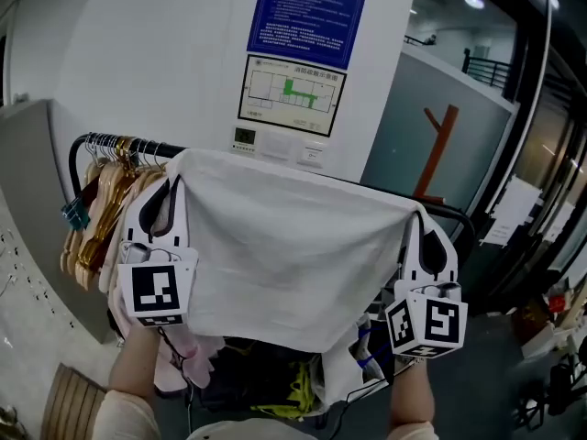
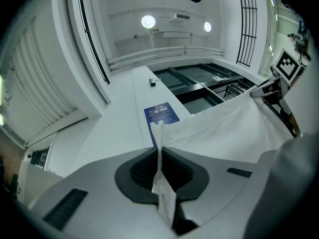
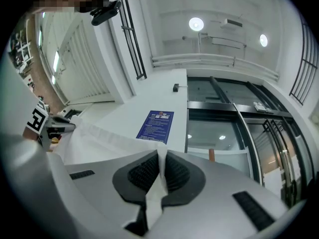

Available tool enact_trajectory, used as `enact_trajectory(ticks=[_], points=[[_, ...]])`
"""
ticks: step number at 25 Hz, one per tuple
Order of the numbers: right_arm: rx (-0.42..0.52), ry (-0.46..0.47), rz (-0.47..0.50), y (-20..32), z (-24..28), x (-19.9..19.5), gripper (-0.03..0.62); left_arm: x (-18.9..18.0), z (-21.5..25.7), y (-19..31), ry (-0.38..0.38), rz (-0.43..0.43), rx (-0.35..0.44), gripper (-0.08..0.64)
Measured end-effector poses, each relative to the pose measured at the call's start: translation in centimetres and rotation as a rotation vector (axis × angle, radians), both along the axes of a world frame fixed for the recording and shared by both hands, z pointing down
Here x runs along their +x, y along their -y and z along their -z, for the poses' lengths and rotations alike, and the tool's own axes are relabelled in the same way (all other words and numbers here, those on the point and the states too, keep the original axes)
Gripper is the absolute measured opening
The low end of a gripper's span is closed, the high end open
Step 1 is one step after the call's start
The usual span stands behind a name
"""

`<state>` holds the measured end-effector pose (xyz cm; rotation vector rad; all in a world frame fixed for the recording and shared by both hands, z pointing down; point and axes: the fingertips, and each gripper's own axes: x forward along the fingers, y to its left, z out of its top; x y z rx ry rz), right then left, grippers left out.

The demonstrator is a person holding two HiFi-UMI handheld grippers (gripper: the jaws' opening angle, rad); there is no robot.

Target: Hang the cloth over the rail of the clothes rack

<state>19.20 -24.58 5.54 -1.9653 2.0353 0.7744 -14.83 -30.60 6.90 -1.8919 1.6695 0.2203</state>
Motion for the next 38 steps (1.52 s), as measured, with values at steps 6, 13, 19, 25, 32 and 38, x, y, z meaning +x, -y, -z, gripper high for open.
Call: enact_trajectory(ticks=[6, 13, 19, 25, 32, 38], points=[[0.062, -0.056, -0.051, 0.4, 4.1, 0.8, 0.021, 0.7, 3.6, -0.2, 0.027, -0.011, 0.070, 0.020], [0.110, -0.073, -0.073, 1.9, 9.2, 1.4, 0.021, 1.3, 8.0, 1.1, 0.080, -0.003, 0.125, 0.020], [0.115, -0.088, -0.074, 4.3, 11.8, 1.7, 0.021, 1.7, 10.9, 3.7, 0.111, 0.022, 0.135, 0.020], [0.112, -0.062, -0.086, 7.2, 13.9, 2.3, 0.021, 2.4, 13.5, 7.0, 0.154, 0.032, 0.135, 0.020], [0.148, -0.091, -0.112, 10.4, 16.4, 2.4, 0.021, 2.9, 14.8, 11.1, 0.165, 0.077, 0.146, 0.020], [0.103, -0.090, -0.105, 14.1, 16.4, 3.3, 0.021, 3.5, 15.7, 13.8, 0.172, 0.061, 0.108, 0.020]])
